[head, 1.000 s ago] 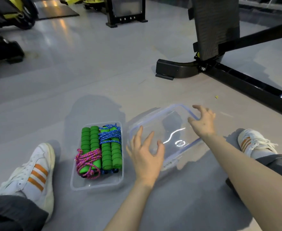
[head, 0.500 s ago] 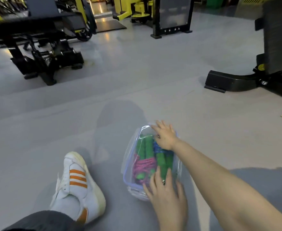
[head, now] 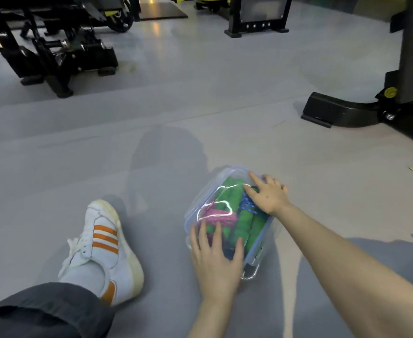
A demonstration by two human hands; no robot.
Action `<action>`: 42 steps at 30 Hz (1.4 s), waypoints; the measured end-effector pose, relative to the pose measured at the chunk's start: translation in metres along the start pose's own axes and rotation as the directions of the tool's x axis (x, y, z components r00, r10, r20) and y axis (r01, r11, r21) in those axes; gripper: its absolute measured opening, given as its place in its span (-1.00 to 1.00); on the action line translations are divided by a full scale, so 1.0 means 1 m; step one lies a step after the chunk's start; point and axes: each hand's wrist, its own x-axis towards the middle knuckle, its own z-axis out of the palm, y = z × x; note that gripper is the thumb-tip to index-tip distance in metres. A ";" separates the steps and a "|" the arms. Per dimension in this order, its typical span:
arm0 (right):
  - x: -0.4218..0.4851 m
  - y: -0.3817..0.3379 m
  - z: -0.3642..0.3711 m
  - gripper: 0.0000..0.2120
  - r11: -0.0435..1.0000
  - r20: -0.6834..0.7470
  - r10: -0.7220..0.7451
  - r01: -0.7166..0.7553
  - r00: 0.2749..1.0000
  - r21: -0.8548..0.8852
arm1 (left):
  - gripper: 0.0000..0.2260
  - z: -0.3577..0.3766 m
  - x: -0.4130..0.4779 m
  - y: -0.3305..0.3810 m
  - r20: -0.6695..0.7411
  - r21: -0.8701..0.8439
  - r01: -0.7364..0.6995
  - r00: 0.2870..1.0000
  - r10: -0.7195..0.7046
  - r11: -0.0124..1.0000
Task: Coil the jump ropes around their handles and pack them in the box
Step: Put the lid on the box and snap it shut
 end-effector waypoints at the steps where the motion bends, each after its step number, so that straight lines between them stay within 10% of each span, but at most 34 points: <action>1: -0.009 0.017 -0.001 -0.46 0.996 -0.040 0.084 -0.083 0.996 0.034 | -0.48 0.002 0.007 -0.003 0.050 -0.054 -0.054 0.997 0.057 0.997; 5: -0.058 0.080 -0.006 -0.35 0.909 -0.160 0.379 -0.334 0.912 0.250 | -0.49 0.004 0.047 0.002 0.358 -0.190 -0.277 0.874 0.329 0.942; 8: -0.074 0.099 -0.004 -0.17 0.826 -0.127 0.464 -0.377 0.877 0.419 | -0.40 0.003 0.059 0.011 0.493 -0.093 -0.272 0.823 0.281 0.958; 11: -0.076 0.101 -0.001 -0.13 0.806 -0.104 0.448 -0.351 0.888 0.477 | -0.23 0.003 0.044 0.028 0.367 -0.120 0.118 0.928 -0.066 0.986; 14: -0.083 0.103 0.000 -0.13 0.794 -0.122 0.459 -0.344 0.880 0.501 | -0.14 0.005 0.036 0.047 0.440 -0.224 0.532 0.803 -0.402 0.817; 24: -0.122 0.152 -0.003 -0.08 0.703 -0.181 0.580 -0.375 0.794 0.605 | -0.14 0.030 0.034 0.064 0.495 -0.313 0.288 0.863 -0.103 0.905; 42: -0.127 0.153 -0.002 -0.17 0.819 -0.310 0.442 -0.237 0.842 0.523 | -0.41 0.034 -0.003 0.065 0.233 -0.236 0.197 0.962 -0.142 0.951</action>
